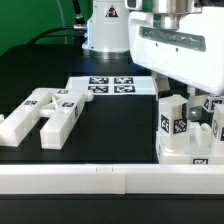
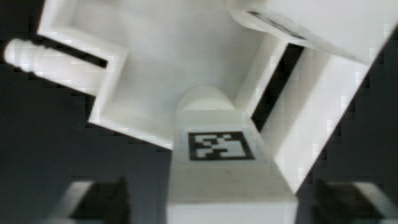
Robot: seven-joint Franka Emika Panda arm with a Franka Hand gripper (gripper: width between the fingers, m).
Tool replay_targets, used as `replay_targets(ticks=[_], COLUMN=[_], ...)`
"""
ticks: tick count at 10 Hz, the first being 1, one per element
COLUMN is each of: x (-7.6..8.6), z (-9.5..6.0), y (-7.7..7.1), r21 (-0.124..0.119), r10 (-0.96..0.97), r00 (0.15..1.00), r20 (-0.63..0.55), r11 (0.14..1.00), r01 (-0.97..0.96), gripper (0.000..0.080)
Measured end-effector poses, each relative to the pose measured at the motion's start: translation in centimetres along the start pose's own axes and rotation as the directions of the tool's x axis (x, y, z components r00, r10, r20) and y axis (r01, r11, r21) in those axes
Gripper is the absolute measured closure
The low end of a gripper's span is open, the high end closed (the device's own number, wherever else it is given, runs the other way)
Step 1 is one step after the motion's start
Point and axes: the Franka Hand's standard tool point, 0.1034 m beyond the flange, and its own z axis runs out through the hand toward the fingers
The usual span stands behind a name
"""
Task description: Assemble chair
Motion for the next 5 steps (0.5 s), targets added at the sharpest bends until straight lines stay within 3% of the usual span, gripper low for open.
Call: replay_targets(ticks=[1, 5], x=[0.07, -0.36], z=[0.03, 0.07], y=[0.02, -0.2], r21=[0.0, -0.001], r10=[-0.046, -0.382], r00=[0.999, 0.924], r20=[-0.001, -0.002], r11=[0.999, 0.924], r01=[0.046, 0.382], gripper=[0.0184, 0.0152])
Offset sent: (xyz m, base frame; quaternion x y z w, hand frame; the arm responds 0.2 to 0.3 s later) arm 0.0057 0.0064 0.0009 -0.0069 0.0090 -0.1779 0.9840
